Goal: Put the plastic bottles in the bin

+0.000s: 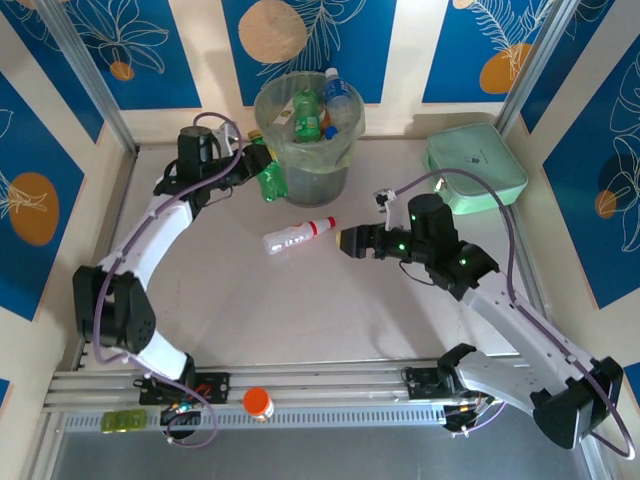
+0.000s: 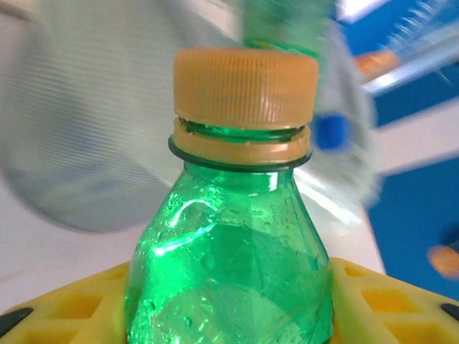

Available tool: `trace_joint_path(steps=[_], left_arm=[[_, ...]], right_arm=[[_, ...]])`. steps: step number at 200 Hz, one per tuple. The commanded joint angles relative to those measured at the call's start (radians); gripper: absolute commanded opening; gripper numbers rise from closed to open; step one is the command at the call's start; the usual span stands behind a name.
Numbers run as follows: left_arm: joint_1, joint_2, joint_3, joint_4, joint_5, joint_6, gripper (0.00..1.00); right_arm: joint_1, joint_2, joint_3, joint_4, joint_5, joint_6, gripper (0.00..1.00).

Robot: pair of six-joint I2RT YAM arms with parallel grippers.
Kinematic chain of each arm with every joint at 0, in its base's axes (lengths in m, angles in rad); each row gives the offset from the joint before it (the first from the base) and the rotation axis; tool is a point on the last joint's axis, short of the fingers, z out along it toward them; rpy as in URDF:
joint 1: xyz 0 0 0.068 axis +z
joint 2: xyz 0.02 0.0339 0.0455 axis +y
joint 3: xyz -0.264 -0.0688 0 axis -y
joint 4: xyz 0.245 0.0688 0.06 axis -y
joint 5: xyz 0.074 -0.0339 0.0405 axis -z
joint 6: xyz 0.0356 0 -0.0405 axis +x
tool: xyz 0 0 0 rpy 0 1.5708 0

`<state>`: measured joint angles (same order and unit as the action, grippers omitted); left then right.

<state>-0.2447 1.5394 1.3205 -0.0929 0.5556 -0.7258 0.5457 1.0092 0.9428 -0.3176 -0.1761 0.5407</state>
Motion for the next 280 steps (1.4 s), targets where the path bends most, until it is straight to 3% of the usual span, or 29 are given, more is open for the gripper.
trace_joint_path(steps=[1,29,68,104,148,165,204,222,240,258,280], left_arm=[[-0.049,-0.087,-0.083,0.182,0.251,-0.014,0.54],[-0.098,-0.169,-0.165,0.336,0.34,-0.132,0.53],[-0.172,-0.244,-0.196,0.424,0.352,-0.205,0.53],[-0.183,-0.259,-0.244,0.614,0.352,-0.363,0.53],[-0.219,-0.253,-0.266,0.674,0.34,-0.406,0.54],[-0.22,-0.253,-0.269,0.66,0.334,-0.4,0.54],[-0.225,-0.264,-0.259,0.646,0.33,-0.389,0.54],[-0.236,-0.272,-0.253,0.613,0.315,-0.361,0.57],[-0.247,-0.288,-0.262,0.599,0.288,-0.342,0.72],[-0.259,-0.325,-0.295,0.596,0.215,-0.319,0.82],[-0.286,-0.36,-0.339,0.614,0.134,-0.289,0.84]], right_arm=[[-0.014,0.042,0.06,0.136,-0.167,0.049,0.93],[-0.027,0.106,0.088,0.263,-0.281,0.119,1.0],[-0.023,0.174,0.088,0.431,-0.359,0.206,1.0],[0.009,0.199,0.048,0.597,-0.399,0.279,0.96],[0.042,0.179,-0.029,0.783,-0.382,0.335,0.69],[0.061,0.178,-0.033,0.801,-0.405,0.33,0.65],[0.074,0.145,-0.054,0.781,-0.361,0.322,0.42],[0.076,0.143,-0.07,0.803,-0.339,0.348,0.4],[0.079,0.136,-0.101,0.865,-0.298,0.39,0.39],[0.082,0.117,-0.132,0.902,-0.233,0.42,0.37],[0.085,0.104,-0.152,0.943,-0.188,0.432,0.35]])
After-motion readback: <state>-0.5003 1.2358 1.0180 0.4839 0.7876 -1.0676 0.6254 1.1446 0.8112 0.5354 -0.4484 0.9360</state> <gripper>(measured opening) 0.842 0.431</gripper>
